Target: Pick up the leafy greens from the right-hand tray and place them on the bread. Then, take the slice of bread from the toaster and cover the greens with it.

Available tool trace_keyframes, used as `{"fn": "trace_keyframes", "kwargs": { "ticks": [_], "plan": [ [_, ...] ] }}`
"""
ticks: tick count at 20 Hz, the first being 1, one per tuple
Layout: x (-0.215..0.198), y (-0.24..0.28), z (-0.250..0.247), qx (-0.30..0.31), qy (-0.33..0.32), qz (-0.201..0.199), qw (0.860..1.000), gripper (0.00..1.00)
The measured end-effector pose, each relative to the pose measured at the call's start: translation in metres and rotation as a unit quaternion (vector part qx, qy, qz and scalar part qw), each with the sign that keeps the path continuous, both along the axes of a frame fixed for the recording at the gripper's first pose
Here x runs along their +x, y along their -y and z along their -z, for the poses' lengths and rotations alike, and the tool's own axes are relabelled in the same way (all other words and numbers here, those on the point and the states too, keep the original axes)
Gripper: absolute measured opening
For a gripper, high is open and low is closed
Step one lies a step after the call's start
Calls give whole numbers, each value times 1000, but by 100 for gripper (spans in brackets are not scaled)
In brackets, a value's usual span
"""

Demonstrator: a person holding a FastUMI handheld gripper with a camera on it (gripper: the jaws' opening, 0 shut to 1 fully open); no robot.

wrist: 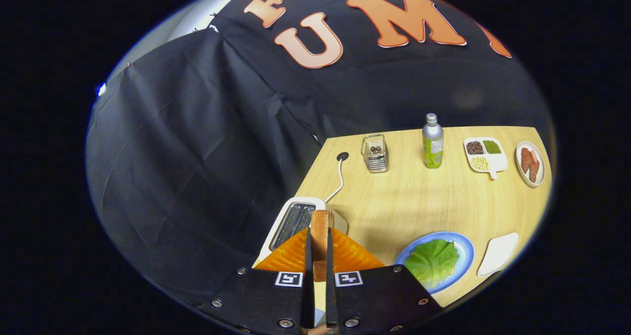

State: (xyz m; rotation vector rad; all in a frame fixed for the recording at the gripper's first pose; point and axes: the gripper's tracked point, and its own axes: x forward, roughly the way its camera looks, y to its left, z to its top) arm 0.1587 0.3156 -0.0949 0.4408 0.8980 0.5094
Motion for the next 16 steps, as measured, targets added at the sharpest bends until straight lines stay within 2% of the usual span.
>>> {"fn": "trace_keyframes", "kwargs": {
  "ticks": [16],
  "plan": [
    [-22,84,72,36,-15,11,999,9]
  ]
}}
